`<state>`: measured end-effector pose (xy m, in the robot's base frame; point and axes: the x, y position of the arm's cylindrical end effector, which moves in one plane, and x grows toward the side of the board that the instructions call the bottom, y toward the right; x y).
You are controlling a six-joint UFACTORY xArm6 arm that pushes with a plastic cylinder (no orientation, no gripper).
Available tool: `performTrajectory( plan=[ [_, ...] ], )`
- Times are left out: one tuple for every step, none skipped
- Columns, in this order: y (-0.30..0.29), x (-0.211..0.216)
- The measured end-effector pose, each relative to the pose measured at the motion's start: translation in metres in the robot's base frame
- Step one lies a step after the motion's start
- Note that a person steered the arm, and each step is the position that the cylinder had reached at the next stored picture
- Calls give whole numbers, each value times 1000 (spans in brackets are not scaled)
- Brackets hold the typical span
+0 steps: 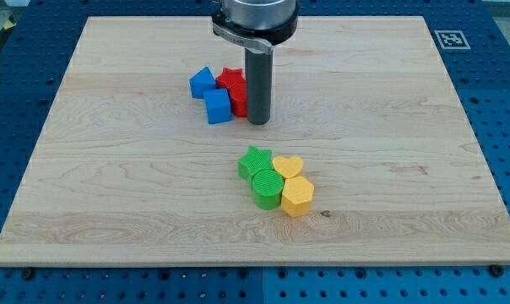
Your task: Push the green circle to the right of the red circle
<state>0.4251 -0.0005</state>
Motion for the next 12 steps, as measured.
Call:
performTrajectory(
  plan=[
    [0,0],
    [6,9],
    [-29,12],
    [-71,29],
    [-82,78],
    [-68,133],
    [-41,162],
    [-12,138],
    [3,92],
    [3,88],
    [3,88],
    [3,96]
  ],
)
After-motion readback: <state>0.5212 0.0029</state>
